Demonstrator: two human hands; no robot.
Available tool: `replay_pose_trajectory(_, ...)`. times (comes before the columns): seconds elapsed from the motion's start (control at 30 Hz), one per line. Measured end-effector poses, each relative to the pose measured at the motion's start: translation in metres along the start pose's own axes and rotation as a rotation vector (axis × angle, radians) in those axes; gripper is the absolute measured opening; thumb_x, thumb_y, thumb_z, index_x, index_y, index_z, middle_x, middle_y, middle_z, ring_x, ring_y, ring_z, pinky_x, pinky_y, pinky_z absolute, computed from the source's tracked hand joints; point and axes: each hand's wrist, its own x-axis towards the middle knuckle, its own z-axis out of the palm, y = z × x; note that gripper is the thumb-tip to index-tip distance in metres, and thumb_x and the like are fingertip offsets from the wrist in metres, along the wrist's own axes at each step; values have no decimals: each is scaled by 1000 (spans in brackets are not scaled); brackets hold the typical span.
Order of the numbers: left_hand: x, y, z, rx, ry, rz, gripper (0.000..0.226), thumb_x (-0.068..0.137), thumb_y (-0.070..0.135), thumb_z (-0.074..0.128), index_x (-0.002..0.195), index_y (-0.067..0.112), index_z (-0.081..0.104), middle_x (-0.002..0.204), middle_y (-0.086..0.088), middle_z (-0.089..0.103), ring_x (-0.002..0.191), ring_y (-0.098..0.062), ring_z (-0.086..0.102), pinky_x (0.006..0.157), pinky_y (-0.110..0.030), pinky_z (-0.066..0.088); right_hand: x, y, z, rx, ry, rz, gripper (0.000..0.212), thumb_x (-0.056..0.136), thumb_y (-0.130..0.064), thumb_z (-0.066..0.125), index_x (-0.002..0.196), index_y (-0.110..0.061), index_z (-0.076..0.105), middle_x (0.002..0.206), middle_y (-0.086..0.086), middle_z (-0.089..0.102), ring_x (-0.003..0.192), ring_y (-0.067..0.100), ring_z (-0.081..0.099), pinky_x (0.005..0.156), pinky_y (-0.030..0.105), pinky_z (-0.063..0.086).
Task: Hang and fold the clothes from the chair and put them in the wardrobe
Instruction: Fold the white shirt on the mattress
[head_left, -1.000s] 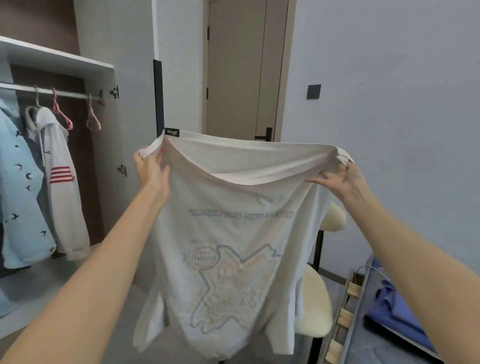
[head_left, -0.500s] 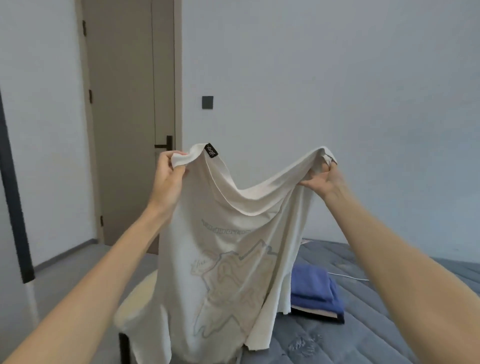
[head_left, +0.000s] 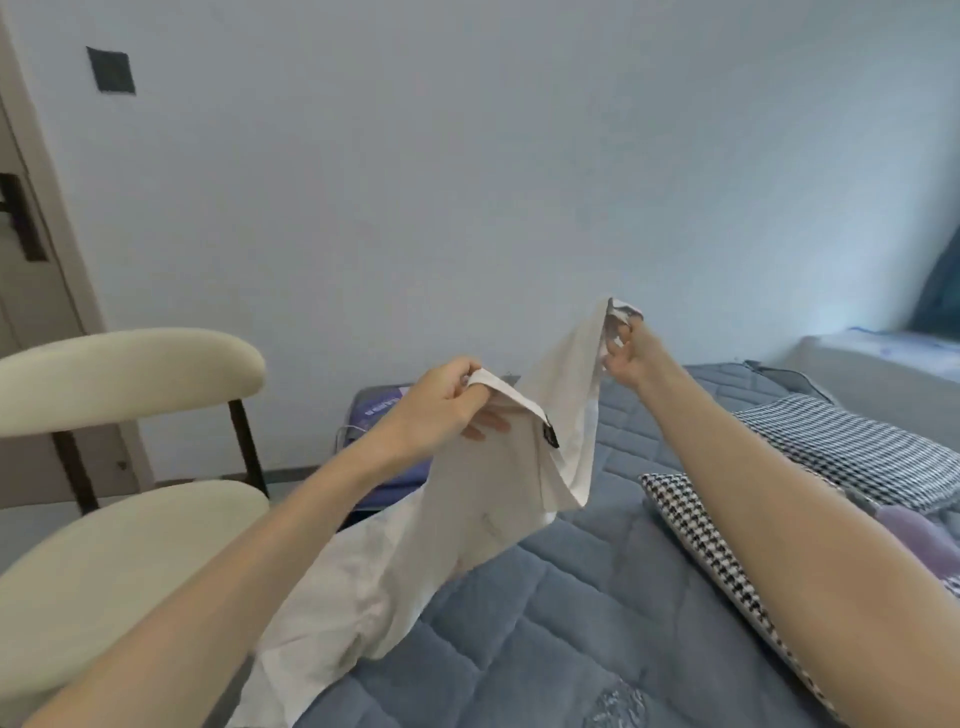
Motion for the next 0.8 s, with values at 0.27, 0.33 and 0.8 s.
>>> replay_pose_trajectory(0.27, -4, -72, 119, -46, -355, -238, 14, 96, 20, 54, 106, 11, 52, 108, -9, 71, 93, -19, 70, 88, -38, 52, 5, 22, -124, -215, 193, 34, 17, 95, -12, 55, 80, -19, 60, 66, -2, 71, 54, 13, 68, 54, 24, 55)
replay_pose_trajectory(0.33, -11, -90, 143, -77, -510, -281, 35, 92, 30, 62, 122, 17, 49, 114, -6, 69, 97, -16, 69, 88, -33, 51, 6, 33, -150, -318, 158, 120, 9, 96, -13, 52, 90, -19, 57, 77, 2, 64, 63, 17, 63, 59, 29, 52)
replay_pose_trajectory(0.8, -85, -263, 72, 819, -456, -421, 72, 85, 33, 61, 147, 27, 25, 153, 2, 24, 137, -22, 27, 106, -35, 34, -74, 176, -173, -1367, -576, 414, 40, 93, -17, 61, 133, -17, 53, 138, 4, 52, 124, 15, 47, 97, 25, 38)
